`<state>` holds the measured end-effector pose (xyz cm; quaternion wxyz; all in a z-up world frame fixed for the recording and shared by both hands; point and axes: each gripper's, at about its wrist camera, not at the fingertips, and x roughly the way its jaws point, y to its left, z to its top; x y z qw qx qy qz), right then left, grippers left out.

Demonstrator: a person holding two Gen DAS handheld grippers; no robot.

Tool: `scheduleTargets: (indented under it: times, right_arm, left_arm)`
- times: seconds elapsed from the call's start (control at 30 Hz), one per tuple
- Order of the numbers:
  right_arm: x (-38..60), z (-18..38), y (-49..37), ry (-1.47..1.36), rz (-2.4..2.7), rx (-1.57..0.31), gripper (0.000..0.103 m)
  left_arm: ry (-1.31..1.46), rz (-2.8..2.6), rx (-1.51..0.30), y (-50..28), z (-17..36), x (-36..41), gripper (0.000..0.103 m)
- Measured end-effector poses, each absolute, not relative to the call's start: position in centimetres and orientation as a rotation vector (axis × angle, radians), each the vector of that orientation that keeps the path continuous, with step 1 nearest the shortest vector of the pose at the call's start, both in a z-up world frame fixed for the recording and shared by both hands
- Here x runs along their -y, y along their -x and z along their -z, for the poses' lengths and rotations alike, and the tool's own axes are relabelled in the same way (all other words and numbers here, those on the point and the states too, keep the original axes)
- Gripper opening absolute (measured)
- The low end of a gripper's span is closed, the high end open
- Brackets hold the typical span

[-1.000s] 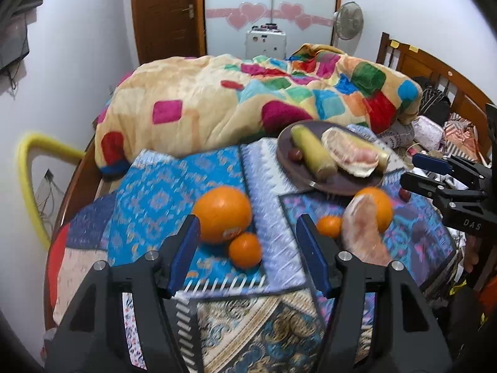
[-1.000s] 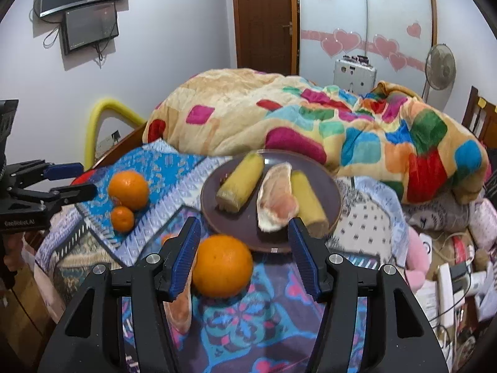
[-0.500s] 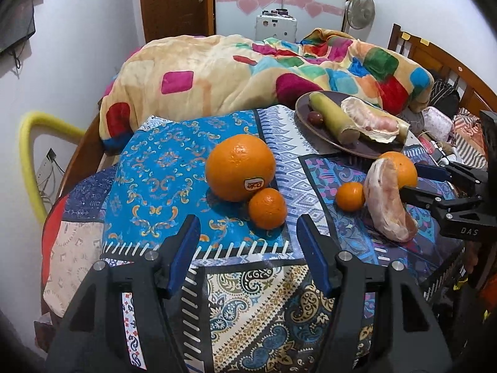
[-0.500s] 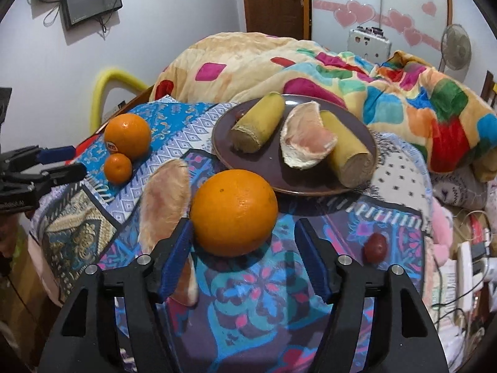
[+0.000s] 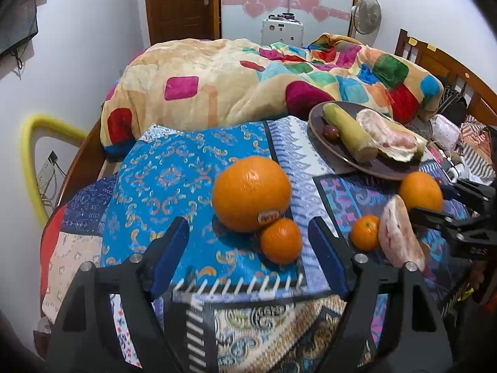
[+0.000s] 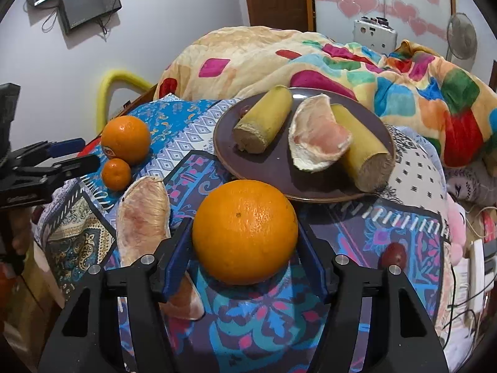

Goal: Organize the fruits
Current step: 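Grasp a large orange with the right tool while the left tool grasps the stickered orange, then carry both oranges onto the dark plate and open both tools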

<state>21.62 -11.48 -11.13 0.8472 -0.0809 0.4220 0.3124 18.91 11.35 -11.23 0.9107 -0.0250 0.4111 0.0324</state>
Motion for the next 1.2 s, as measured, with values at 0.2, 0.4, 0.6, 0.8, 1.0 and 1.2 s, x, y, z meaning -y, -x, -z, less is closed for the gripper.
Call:
scheduleTargets:
  times: [0.2,0.4,0.6,0.8,1.0,1.2]
  right_arm:
    - [12.5,10.1,-21.7,0.179,-0.629,-0.855,0.061]
    - [13.6,9.4,-21.8,0.169,-0.620,-0.833,0.061]
    - [14.7,8.8,-22.1,0.171,-0.600,-0.804,0.061]
    - [15.7,7.9,-23.0,0.147,-0.578,-0.785,0.061]
    - [16.4,6.2,-24.5,0.131,-0.550,-0.746,0.061]
    - [16.3,5.5,-27.4,0.157,-0.498,-0.719,0.061]
  left_arm:
    - [0.044,-0.080,-0.864,-21.5,11.9,-11.3,0.082]
    - [0.009,-0.093,-0.869,-23.0,12.8,-10.7,0.080]
    - [-0.003,-0.091,-0.873,-23.6,12.9,-10.5,0.068]
    - [0.022,-0.061,-0.872,-23.5,12.1,-10.2,0.066]
    - [0.005,-0.028,-0.818,-23.7,10.0,-8.4,0.066]
    - [0.025,-0.008,-0.794,-25.5,8.5,-7.4,0.066]
